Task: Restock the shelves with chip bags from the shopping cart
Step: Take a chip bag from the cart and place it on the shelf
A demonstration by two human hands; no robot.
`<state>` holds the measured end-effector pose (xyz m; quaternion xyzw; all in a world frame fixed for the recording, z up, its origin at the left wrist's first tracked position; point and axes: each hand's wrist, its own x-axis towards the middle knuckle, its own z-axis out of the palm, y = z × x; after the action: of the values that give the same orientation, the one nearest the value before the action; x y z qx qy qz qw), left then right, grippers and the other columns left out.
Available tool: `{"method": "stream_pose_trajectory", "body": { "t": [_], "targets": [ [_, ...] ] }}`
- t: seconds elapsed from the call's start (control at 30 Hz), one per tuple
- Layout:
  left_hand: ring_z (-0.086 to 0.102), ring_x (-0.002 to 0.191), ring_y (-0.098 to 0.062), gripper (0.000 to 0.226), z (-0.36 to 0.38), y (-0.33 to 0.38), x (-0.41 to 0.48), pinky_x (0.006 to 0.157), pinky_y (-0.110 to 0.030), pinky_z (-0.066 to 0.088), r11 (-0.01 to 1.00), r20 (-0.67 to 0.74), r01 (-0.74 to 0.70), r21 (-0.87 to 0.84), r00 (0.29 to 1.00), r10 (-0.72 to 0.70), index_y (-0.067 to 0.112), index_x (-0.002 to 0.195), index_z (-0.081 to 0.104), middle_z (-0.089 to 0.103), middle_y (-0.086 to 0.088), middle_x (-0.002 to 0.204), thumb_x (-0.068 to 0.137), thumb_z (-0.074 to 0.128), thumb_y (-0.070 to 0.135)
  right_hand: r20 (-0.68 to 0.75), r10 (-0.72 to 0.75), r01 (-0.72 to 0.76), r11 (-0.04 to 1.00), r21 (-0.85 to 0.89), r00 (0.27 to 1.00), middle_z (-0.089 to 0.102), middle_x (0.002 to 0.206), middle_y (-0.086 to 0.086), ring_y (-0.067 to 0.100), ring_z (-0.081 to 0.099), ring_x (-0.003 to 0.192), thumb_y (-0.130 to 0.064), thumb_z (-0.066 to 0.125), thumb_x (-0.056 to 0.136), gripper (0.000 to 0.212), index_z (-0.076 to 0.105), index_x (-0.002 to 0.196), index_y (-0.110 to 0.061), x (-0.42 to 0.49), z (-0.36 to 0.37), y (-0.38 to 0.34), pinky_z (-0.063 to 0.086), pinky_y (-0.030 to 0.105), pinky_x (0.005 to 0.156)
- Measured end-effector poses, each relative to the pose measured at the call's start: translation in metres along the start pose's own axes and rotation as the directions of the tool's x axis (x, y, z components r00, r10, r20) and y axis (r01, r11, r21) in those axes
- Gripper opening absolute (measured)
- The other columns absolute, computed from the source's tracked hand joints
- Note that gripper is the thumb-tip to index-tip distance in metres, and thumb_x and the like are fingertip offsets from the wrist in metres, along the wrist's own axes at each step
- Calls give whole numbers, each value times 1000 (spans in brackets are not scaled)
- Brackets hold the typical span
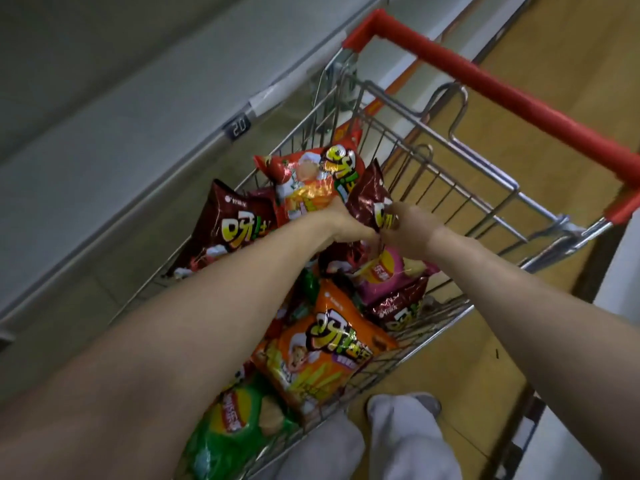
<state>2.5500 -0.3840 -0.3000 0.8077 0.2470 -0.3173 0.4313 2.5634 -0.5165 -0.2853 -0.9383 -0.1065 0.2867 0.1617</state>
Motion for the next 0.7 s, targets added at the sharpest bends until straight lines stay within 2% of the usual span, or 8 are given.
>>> {"method": "stream_pose_trajectory", "body": {
  "t": [0.1,0.17,0.27,0.4,0.43,0.5,0.57,0.7],
  "targets": [
    [28,141,-30,120,13,-11,7,109,-37,32,997,-11,-28,76,1000,29,16,153,-13,23,-10,156,78,78,39,2,-37,37,998,55,999,62,110,13,24,52,86,-12,50,93,29,53,122,-9,2,7,-5,35,28,66],
    [34,137,-30,126,15,-21,12,104,-36,38,997,-40,-57,57,997,59,18,153,-15,27,-11,155,74,81,40,-13,-47,48,993,111,999,60,122,14,28,56,94,-14,48,95,37,51,131,-10,4,10,-8,36,26,65],
    [42,127,-20,113,9,-34,15,94,-29,41,986,-99,-126,-112,988,115,17,153,8,40,-1,144,71,85,28,-39,-42,48,983,176,998,56,133,13,30,58,108,-21,47,98,44,45,141,-15,5,11,-6,48,35,81],
    [64,101,-19,95,-15,-53,17,77,-26,53,931,-47,-49,-361,998,35,12,137,46,62,-4,126,58,91,39,-147,1,51,936,348,989,56,121,8,21,55,95,-39,55,96,55,41,141,-10,3,4,-1,50,35,82],
    [68,95,-22,91,-21,-59,18,78,-31,57,895,-6,-15,-447,1000,14,9,132,52,66,-7,120,56,91,42,-128,31,22,917,398,991,55,119,7,21,55,99,-47,57,93,64,40,142,-9,2,2,-1,49,34,83],
    [71,89,-25,54,-27,-65,11,80,-37,59,793,56,-1,-610,997,44,7,115,64,71,-13,107,71,84,33,3,115,-98,834,543,993,58,117,5,23,59,102,-62,59,84,76,45,136,-8,3,3,-3,50,36,88],
    [71,91,-26,31,-27,-65,4,82,-38,59,714,88,10,-700,993,72,9,106,68,72,-15,107,81,75,26,130,134,-186,721,668,982,66,112,6,25,65,97,-68,62,77,71,56,121,-11,3,4,-11,52,37,88],
    [71,94,-23,48,-27,-63,-6,76,-35,60,669,157,34,-742,980,125,12,129,57,72,-11,110,84,70,26,113,11,-94,637,765,994,70,91,0,15,69,76,-55,66,83,34,60,94,-23,5,8,-21,55,22,61]
  ]
}}
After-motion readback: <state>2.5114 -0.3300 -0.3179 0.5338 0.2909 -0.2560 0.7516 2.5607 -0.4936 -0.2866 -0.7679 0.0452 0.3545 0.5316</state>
